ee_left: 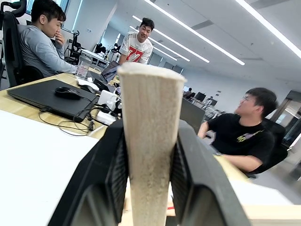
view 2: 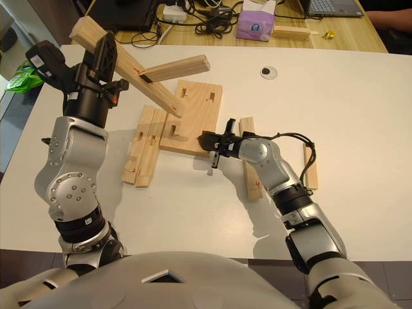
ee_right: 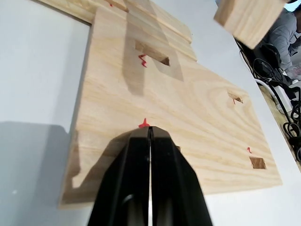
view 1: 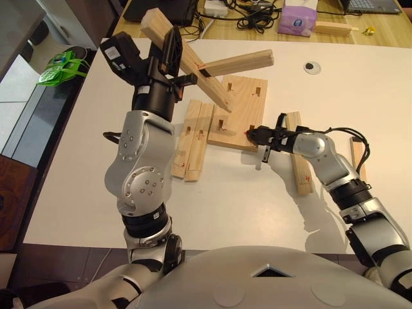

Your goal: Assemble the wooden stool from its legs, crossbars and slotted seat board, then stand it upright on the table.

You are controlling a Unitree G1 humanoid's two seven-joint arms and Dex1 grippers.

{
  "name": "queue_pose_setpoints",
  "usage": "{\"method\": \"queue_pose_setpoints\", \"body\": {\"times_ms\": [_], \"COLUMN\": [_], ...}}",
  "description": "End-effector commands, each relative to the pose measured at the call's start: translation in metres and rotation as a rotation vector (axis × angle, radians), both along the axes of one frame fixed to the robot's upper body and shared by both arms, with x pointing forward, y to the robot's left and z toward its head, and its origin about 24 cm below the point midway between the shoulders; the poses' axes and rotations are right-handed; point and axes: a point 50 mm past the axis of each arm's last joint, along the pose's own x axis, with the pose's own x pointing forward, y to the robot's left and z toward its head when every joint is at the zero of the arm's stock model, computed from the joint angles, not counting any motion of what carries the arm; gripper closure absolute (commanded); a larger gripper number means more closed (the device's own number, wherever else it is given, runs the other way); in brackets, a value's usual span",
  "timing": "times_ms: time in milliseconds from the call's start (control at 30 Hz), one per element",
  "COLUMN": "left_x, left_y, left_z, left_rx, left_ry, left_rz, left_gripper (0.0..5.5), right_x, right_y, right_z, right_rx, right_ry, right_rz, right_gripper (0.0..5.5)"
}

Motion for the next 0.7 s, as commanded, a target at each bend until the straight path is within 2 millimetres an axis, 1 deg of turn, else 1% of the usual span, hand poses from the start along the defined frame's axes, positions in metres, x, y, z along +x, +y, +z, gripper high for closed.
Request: {"method": "queue_pose_setpoints", "body": {"times_ms": [33, 133, 200, 333, 400, 567, 700], "left_x": [-0.001, -0.005, -0.007, -0.009, -0.008, 0.0, -0.005], "left_y": [-0.002, -0.004, -0.006, -0.007, -0.006, -0.009, -0.008], "left_z": [-0.01, -0.015, -0.018, -0.028, -0.033, -0.049, -0.061], "left_rx": [0.086, 0.121, 0.159, 0.218, 0.232, 0.234, 0.276], "left_ry": [0.06, 0.077, 0.073, 0.068, 0.059, 0.081, 0.145], "left_rz": [0.042, 0.069, 0.073, 0.068, 0.056, -0.097, -0.167], "left_gripper": [4.48, 4.48, 4.48, 4.48, 4.48, 4.48, 4.48], "right_x": [0.007, 0.019, 0.02, 0.014, 0.014, 0.013, 0.015], "right_y": [-0.007, -0.028, -0.044, -0.07, -0.079, -0.089, -0.094], "right_z": [0.02, 0.045, 0.053, 0.048, 0.046, 0.046, 0.049], "right_rx": [0.094, 0.175, 0.2, 0.173, 0.168, 0.179, 0.189], "right_ry": [-0.084, -0.207, -0.245, -0.234, -0.228, -0.242, -0.269], "right_rz": [-0.094, -0.221, -0.288, -0.365, -0.397, -0.451, -0.487], "right_gripper": [5.5, 5.5, 5.5, 5.5, 5.5, 5.5, 5.5]}}
